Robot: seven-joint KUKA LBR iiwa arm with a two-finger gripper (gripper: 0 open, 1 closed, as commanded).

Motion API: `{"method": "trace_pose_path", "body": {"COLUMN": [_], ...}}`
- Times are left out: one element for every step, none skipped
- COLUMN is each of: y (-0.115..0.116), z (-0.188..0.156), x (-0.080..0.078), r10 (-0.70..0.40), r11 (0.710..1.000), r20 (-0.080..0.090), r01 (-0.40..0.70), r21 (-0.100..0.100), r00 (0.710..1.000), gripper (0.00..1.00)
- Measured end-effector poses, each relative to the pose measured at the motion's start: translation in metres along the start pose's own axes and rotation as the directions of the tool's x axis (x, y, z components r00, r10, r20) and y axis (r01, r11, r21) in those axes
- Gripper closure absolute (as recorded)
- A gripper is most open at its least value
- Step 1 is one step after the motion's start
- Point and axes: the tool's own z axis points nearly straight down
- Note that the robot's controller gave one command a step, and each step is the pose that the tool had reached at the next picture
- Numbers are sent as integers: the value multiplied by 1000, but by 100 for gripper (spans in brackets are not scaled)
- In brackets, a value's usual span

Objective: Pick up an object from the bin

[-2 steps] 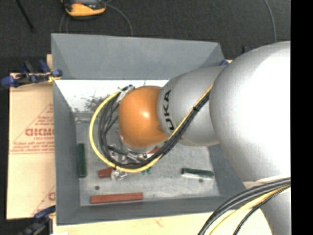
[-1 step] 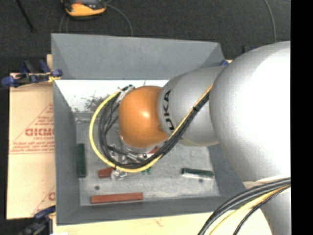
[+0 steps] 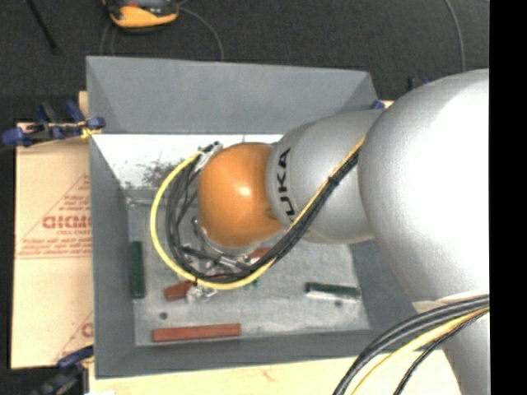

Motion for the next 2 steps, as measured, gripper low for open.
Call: {"method": "trace_pose_path", "body": {"y": [0,-27], "z": [-1,-163], "x": [0,-29], "r10": [-78,-333], "r11": [997,943], "r20": [1,11], "r01": [78,333], "r21": [-1,5], "r00": [997,943], "gripper": [100,100]}}
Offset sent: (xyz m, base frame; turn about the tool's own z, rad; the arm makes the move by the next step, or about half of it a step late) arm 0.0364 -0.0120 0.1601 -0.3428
